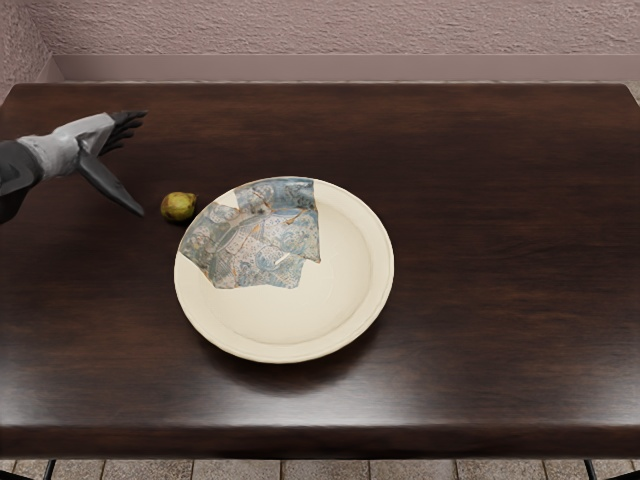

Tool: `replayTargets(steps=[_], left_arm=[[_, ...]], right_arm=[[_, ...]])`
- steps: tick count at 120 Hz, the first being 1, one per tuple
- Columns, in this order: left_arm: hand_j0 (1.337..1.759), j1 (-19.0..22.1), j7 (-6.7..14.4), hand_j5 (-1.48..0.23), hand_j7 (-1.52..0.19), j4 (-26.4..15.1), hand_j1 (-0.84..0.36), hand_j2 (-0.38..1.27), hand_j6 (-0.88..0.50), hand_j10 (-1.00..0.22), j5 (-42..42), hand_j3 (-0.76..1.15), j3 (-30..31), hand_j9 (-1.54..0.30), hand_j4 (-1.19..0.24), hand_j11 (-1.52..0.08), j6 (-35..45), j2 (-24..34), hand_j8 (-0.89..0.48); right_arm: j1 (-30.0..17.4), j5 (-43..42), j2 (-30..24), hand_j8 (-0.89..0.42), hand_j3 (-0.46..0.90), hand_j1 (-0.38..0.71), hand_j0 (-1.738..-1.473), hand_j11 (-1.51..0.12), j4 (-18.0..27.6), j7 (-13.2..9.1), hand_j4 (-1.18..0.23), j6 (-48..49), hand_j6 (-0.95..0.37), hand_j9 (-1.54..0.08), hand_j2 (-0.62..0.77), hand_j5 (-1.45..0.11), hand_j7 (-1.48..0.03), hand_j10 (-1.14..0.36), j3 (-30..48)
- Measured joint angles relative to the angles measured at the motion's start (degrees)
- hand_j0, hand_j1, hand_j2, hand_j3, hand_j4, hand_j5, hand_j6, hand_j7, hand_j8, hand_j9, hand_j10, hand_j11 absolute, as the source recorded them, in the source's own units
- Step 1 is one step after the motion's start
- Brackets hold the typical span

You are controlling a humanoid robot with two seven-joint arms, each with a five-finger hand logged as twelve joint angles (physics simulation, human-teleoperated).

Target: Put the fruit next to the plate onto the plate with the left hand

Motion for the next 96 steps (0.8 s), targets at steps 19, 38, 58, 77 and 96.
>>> replayTargets(steps=[19,38,58,77,96], left_arm=[[1.658,-0.82,-1.75,-0.01,-0.01,0.19,0.34,0.0,-0.01,-0.01,0.95,0.0,5.68,-0.01,-0.01,-0.01,7.52,-2.74,-0.01],[1.658,-1.09,-3.28,-0.02,-0.02,0.81,0.34,0.0,-0.01,-0.01,1.19,0.0,10.48,-0.02,-0.01,-0.02,14.99,-5.83,-0.01],[1.658,-1.21,-3.59,-0.01,-0.01,1.73,0.34,0.0,-0.01,-0.01,1.05,0.0,12.71,-0.01,-0.01,-0.01,17.3,-9.11,-0.01],[1.658,-1.29,-3.69,-0.03,-0.03,4.87,0.32,0.01,-0.03,-0.03,0.8,0.0,14.82,-0.03,-0.03,-0.03,21.61,-13.2,-0.03],[1.658,-1.37,-3.71,-0.16,-0.16,6.75,0.2,0.03,-0.13,-0.13,0.49,0.0,15.84,-0.16,-0.13,-0.16,23.19,-14.58,-0.13]], right_arm=[[0.0,0.0,0.0,-0.02,0.0,-0.33,-1.658,-0.02,0.0,0.0,-0.02,-0.01,-0.02,-0.02,0.0,-0.02,-0.02,-0.02,0.0],[0.0,0.0,0.0,-0.02,0.0,-0.33,-1.658,-0.02,0.0,0.0,-0.02,0.0,-0.02,-0.02,0.0,-0.02,-0.02,-0.02,0.0],[0.0,0.01,0.0,-0.02,0.0,-0.33,-1.658,-0.02,0.0,0.0,-0.02,0.01,-0.02,-0.02,0.0,-0.02,-0.02,-0.02,0.0],[0.0,0.0,0.0,-0.02,0.0,-0.33,-1.658,-0.02,0.0,0.0,-0.02,0.0,-0.02,-0.02,0.0,-0.02,-0.02,-0.02,0.0],[0.0,0.0,0.0,-0.02,0.0,-0.33,-1.658,-0.02,0.0,0.0,-0.02,-0.01,-0.02,-0.02,0.0,-0.02,-0.02,-0.02,0.0]])
